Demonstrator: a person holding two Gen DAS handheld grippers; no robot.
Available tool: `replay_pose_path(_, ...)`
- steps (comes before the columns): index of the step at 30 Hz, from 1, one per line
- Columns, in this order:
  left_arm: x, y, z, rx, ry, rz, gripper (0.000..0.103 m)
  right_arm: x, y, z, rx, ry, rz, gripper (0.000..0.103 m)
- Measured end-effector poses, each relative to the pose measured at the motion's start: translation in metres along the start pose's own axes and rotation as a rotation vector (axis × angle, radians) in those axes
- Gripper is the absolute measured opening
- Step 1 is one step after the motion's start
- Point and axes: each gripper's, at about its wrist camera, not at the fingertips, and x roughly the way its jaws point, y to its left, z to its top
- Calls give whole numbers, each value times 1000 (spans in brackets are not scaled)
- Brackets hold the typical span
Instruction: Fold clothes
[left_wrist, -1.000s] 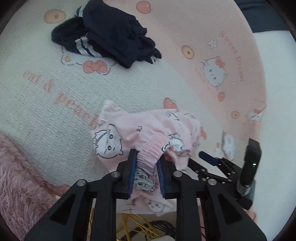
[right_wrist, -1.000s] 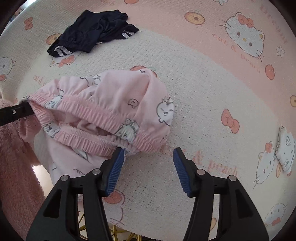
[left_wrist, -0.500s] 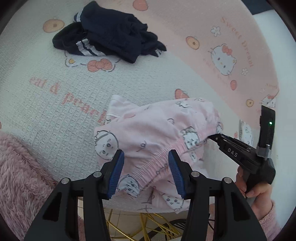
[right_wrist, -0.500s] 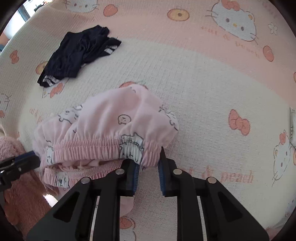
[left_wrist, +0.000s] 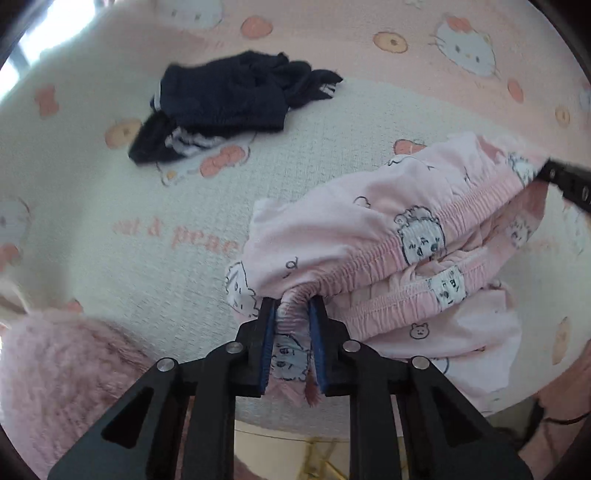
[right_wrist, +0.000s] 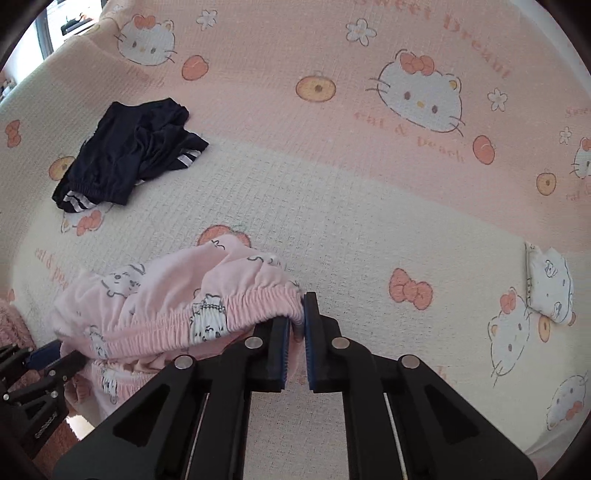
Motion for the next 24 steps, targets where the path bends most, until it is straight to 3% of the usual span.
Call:
replay_pose_path(3,-12,-33,-13,181,-101,157,19,-11,8,-8,-63,-7,-5,6)
replay_pose_path(7,-16,-48,-11,260,-145,210,18,11,17,-18,-83,68,49,8)
replay_pose_path(10,-17,-46,-8,277,-169,256,17,32,24,-24,-86,114,95,42)
replay_pose_path(11,-18,-47,-9,289,-180,289,17,39,26,-24,-86,124,101,44)
replay_pose_path(13,-17,-50,-8,301,-183,335,18,54,31,-24,-84,144,115,44)
replay_pose_path(14,-16,-52,-7,306,-183,355,18,60,33,-22,-82,150,134,36)
replay_pose_path(16,-13,-55,-8,328,-176,378,18,67,37,-19,-88,150,162,10)
replay_pose_path(17,-12,-57,-9,336,-172,376,18,65,39,-17,-92,137,155,9)
replay_pose_path(20,-8,-57,-9,322,-137,297,19,47,37,-13,-86,72,116,9)
replay_pose_path(22,-7,-47,-6,246,-98,142,19,27,30,-10,-75,13,74,9)
replay_pose_path(24,-10,-30,0,137,-61,-58,5,-1,17,-4,-51,-61,55,9)
